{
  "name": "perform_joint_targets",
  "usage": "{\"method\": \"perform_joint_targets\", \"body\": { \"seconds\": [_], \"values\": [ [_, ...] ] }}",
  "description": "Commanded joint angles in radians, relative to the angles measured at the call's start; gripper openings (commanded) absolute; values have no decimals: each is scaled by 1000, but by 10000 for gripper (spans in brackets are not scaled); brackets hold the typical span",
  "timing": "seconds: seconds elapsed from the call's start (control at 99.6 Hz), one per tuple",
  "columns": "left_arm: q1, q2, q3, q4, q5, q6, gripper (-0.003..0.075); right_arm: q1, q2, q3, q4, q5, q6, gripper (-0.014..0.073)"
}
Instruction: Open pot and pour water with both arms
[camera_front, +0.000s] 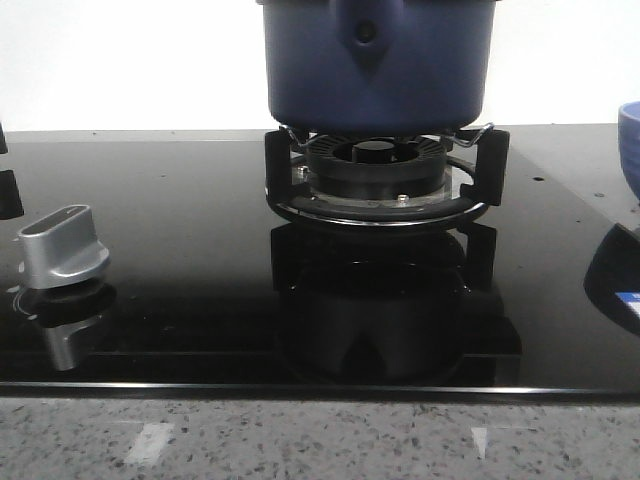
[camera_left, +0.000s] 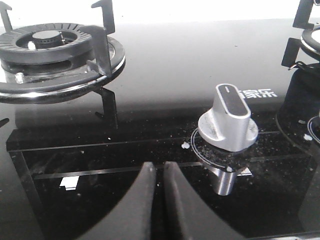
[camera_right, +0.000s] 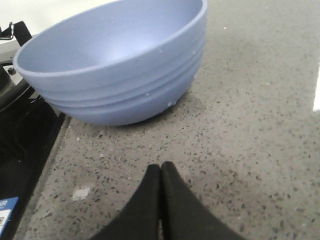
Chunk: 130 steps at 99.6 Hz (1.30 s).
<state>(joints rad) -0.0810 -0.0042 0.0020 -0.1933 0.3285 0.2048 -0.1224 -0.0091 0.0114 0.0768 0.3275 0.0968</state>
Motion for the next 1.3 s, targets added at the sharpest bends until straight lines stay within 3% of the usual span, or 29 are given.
{"method": "perform_joint_targets", "body": {
  "seconds": [0.0,0.161,0.331,0.402,0.492,0.582,0.713,0.793,0.913,1.094,1.295],
  "values": [
    [2,-27,30,2,-57,3,-20,0,-20,26,-118,-96,-8,-74],
    [2,-27,30,52,-149,3,-20,0,-20,26,-172,-274,-8,-74],
    [2,-27,30,-93,-266,3,-20,0,-20,26,-165,-399,-8,-74],
    [2,-27,30,-138,-298,3,-20,0,-20,26,-100,-446,-8,-74],
    [2,-27,30,-179,-329,-15,-20,0,-20,26,76,-500,-6,-74],
    [0,-27,26,-424,-382,-91,-20,0,-20,26,183,-496,-6,-74],
    [0,-27,26,-814,-398,-90,-20,0,-20,10,382,-496,-1,-74],
    [0,-27,21,-914,-393,-88,-20,0,-20,-28,487,-484,-1,-74],
    [0,-27,-41,-847,-305,-75,-20,0,-19,-149,485,-354,-1,-74],
    [0,36,-253,-541,-86,-46,-20,0,63,-395,361,11,-85,-74],
    [-1,197,-483,-513,85,290,-18,0,208,-613,341,334,-269,-74]
  ]
}}
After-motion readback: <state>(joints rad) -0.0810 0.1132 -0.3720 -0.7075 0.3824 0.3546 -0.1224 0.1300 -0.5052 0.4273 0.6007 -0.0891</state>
